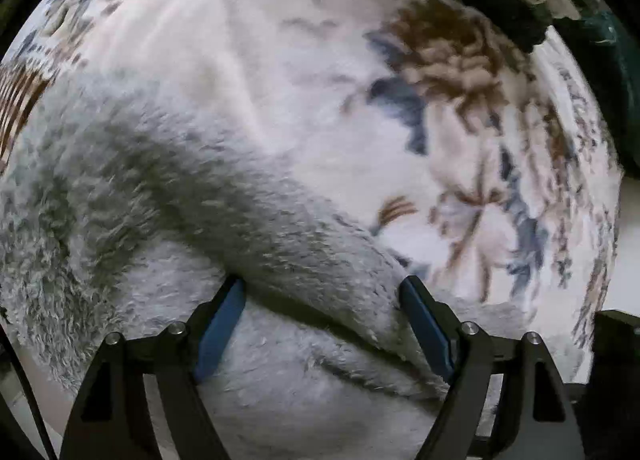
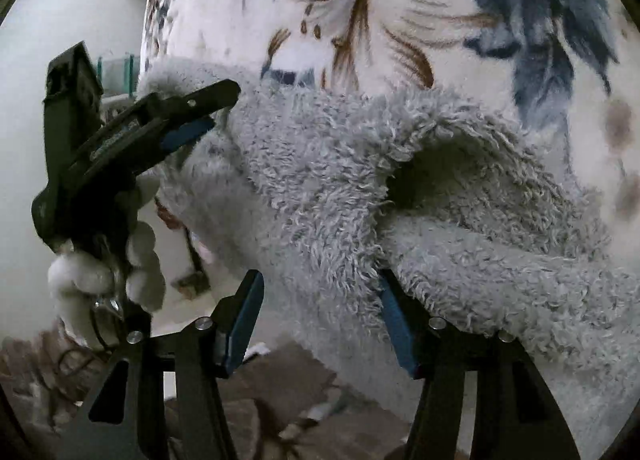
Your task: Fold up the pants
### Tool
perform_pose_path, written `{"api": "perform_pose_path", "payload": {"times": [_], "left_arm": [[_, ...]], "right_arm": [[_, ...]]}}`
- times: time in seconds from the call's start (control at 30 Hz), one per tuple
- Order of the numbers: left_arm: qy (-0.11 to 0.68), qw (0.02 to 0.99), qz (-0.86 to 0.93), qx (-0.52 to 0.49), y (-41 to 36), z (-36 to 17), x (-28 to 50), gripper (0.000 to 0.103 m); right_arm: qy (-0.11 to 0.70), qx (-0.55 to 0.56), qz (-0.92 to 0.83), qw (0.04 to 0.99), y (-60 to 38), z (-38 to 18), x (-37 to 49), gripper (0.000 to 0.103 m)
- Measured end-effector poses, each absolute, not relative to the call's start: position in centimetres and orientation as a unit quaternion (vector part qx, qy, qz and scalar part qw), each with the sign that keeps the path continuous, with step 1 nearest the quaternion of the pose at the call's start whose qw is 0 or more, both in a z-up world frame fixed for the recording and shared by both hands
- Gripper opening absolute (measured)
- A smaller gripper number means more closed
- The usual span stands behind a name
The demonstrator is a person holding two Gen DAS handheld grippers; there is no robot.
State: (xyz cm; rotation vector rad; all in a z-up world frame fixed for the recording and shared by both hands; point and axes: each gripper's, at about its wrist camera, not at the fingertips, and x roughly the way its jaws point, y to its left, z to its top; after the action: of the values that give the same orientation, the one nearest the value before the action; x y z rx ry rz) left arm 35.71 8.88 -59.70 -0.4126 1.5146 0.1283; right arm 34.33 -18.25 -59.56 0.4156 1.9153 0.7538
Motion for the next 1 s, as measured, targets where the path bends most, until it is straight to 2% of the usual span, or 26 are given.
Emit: {"api": "perform_pose_path", "payload": {"times": [0.3, 0.33, 0.37, 0.4, 0.53, 0.67, 0.73, 0.77, 0.8, 0.83, 0.9, 0.93, 1.0], "left_arm": [[0.674, 0.714, 0.060, -0.179, 9.0, -59.6, 34.7, 0.078], [0.669, 0.718, 0.060, -0.180, 9.1, -59.0, 34.5, 0.078], [0.666, 0.720, 0.059, -0.183, 9.2, -58.7, 34.4, 0.079], [0.661, 0.725, 0.056, -0.188, 9.5, -58.1, 34.1, 0.079], [0.651, 0.736, 0.064, -0.176, 10.5, -57.4, 32.8, 0.079], [0.667, 0.715, 0.081, -0.191, 12.7, -59.2, 32.0, 0.078], [0.669, 0.711, 0.084, -0.200, 13.4, -59.5, 31.8, 0.078], [0.668, 0.711, 0.084, -0.201, 13.5, -59.5, 31.8, 0.078], [0.668, 0.712, 0.084, -0.201, 13.4, -59.6, 31.9, 0.079], [0.670, 0.711, 0.083, -0.197, 13.5, -59.7, 31.9, 0.079], [0.672, 0.710, 0.081, -0.195, 13.4, -59.9, 32.0, 0.078], [0.674, 0.710, 0.080, -0.189, 13.3, -60.1, 32.0, 0.079], [0.675, 0.711, 0.077, -0.183, 13.0, -60.2, 32.1, 0.078]], "right_arm": [[0.765, 0.277, 0.237, 0.531, -20.8, -62.5, 40.0, 0.060], [0.766, 0.283, 0.239, 0.526, -20.6, -62.9, 40.5, 0.054], [0.769, 0.278, 0.241, 0.522, -20.5, -62.9, 40.7, 0.019], [0.773, 0.267, 0.239, 0.523, -20.4, -62.9, 40.8, 0.008], [0.718, 0.243, 0.190, 0.624, -21.9, -58.7, 43.6, 0.008], [0.755, 0.274, 0.165, 0.572, -23.3, -60.1, 44.9, 0.016], [0.759, 0.286, 0.173, 0.558, -23.6, -60.4, 45.1, 0.038], [0.768, 0.289, 0.176, 0.544, -22.6, -60.9, 45.1, 0.068], [0.784, 0.292, 0.186, 0.516, -21.0, -61.9, 44.8, 0.076], [0.794, 0.291, 0.199, 0.495, -20.1, -62.6, 44.3, 0.072], [0.798, 0.191, 0.163, 0.548, -19.6, -62.2, 44.8, 0.026], [0.785, 0.153, 0.128, 0.586, -20.0, -61.5, 45.6, 0.026], [0.747, 0.163, 0.087, 0.639, -21.8, -59.9, 46.9, 0.028]]}}
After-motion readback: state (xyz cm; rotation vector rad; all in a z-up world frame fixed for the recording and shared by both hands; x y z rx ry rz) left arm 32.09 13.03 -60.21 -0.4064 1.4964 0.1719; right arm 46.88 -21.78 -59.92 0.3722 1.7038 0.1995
